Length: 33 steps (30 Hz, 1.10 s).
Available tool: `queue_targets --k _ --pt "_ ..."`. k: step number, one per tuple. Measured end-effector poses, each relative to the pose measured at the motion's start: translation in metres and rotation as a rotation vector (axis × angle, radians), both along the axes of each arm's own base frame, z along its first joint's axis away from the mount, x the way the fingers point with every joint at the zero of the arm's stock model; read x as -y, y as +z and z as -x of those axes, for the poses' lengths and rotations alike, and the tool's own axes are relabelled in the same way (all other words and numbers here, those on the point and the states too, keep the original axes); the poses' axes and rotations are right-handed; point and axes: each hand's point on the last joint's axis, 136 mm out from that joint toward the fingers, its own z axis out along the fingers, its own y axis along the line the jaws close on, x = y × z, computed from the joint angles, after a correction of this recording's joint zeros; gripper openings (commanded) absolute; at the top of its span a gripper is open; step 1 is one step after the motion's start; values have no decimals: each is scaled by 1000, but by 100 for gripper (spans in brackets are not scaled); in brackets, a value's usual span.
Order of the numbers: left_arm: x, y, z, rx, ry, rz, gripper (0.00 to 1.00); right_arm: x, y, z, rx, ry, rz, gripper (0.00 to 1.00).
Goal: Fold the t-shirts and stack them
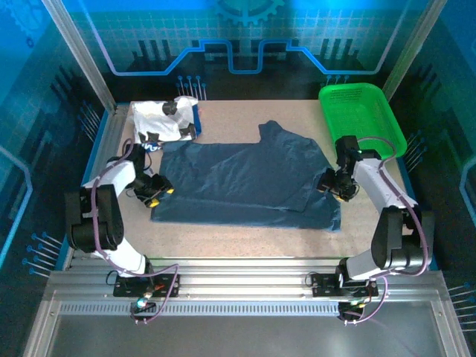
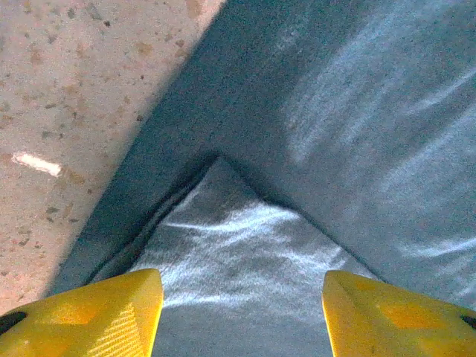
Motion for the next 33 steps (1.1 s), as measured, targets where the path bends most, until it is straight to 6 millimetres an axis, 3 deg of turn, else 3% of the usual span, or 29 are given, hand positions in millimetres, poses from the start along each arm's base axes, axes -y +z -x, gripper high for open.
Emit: queue_targets --k 16,19,22,30,33 --pt "-8 -15 -11 -31 -53 -105 52 -2 -10 -25 -8 35 -7 59" --pt "-6 -15 -15 -25 -59 -110 44 -4 -15 -29 -20 44 -12 59" --pt "-3 -14 -18 -20 -72 -114 30 -4 -19 -34 -27 52 -16 59" --pt "-2 -14 -18 -22 -75 -118 0 -10 -26 -65 -8 60 -44 57" --pt "-2 -11 -17 -15 -73 -119 0 -11 -30 -75 -7 61 -52 57"
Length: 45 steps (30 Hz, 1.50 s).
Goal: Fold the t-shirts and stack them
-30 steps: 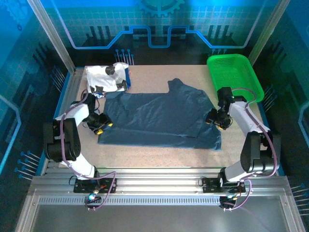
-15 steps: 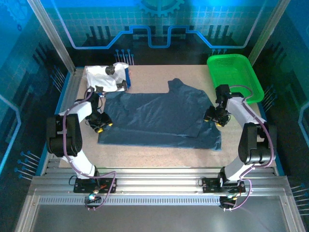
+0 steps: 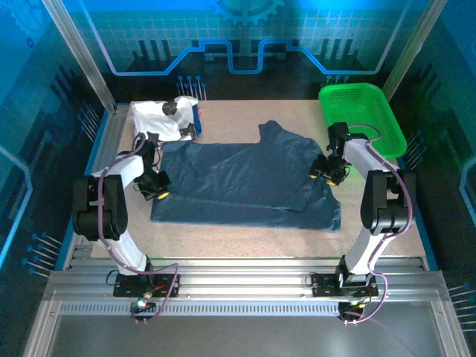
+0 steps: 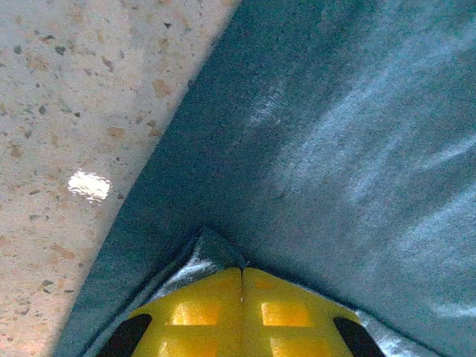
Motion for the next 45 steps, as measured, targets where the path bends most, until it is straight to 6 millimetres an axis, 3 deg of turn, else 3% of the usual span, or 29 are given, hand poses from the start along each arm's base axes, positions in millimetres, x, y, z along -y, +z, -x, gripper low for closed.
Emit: queue_targets --k 10,17,25,32,40,45 --pt "1 22 5 68 0 -6 0 -5 -29 -18 -40 -2 -16 52" --pt "1 32 5 102 0 -5 0 -6 -37 -30 -41 -26 -22 38" --pt "2 31 6 97 0 -4 0 -9 -34 -40 -19 -32 -20 23" --pt "3 30 8 94 -1 4 0 -10 -31 -44 -10 -35 -18 0" --pt "4 33 7 105 -2 11 0 -7 -25 -41 -2 -43 0 0" --pt "5 44 5 143 -4 14 0 -3 13 -38 69 -51 21 0"
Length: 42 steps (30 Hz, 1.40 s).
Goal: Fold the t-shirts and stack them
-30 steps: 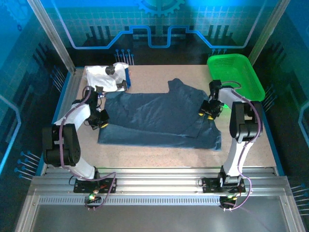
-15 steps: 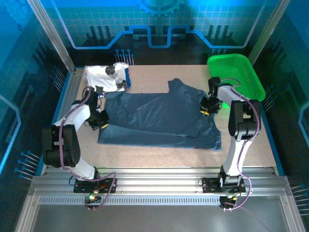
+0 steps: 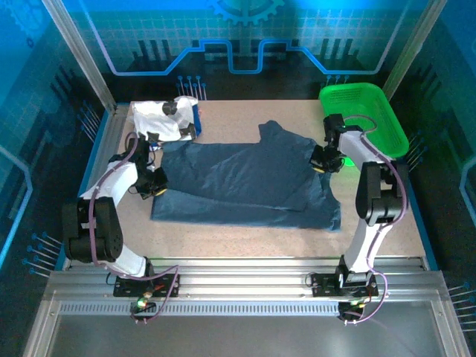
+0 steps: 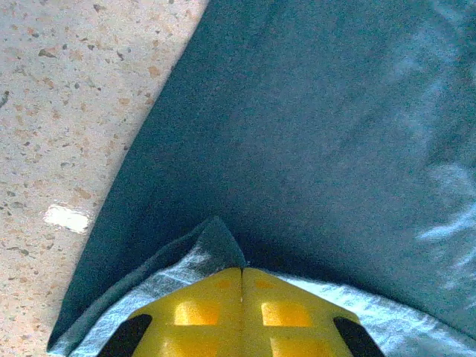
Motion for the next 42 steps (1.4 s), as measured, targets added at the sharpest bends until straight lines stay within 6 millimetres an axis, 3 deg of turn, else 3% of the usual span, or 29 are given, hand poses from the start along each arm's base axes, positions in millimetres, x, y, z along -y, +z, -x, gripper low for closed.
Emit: queue_targets --k 4,17,30,42 --pt "0 2 0 6 3 6 0 2 25 1 55 -5 7 0" --pt "-10 4 -1 18 33 9 0 8 38 1 57 -14 43 0" --pt "-14 8 -10 37 43 6 0 11 37 1 49 -19 56 0" --pt "-22 -1 -10 17 43 -2 0 11 32 -15 43 -5 59 0"
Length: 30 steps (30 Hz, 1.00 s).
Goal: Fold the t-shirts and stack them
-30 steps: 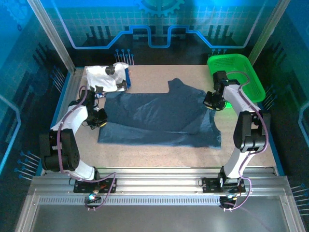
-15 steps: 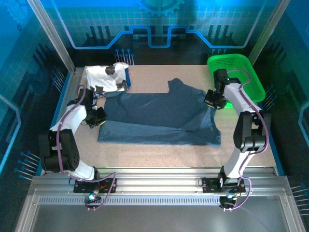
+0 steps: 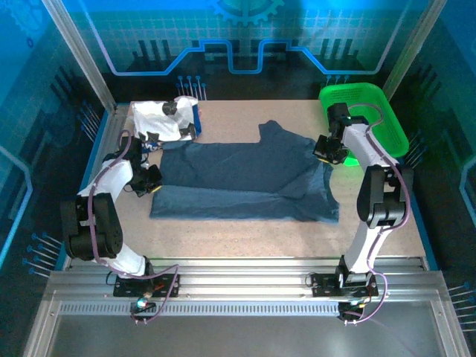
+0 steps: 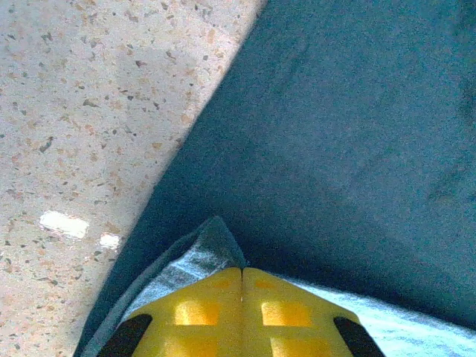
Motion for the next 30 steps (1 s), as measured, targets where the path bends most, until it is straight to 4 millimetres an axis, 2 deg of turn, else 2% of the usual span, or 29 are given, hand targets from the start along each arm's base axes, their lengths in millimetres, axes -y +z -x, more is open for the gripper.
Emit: queue_targets --k 7,15,22,25,27,28,30 --pt "-5 -3 4 -9 14 -3 0 -1 -1 -3 -2 1 -3 0" --pt "-8 -14 15 -41 27 -1 0 -3 8 -17 22 14 -5 0" --pt "-12 -16 17 -45 38 -15 1 -7 0 -25 1 32 -2 0" --pt "-14 -17 17 -44 36 -21 28 -12 -5 -30 -7 49 -3 0" --pt "-15 -18 16 -43 43 -26 54 -15 -9 -32 -16 58 -3 0" --pt "-16 -18 16 -41 46 -31 62 -17 -11 -33 -20 62 -4 0" --pt "-17 -17 15 -41 51 -33 72 -20 -12 -37 -22 70 -6 0"
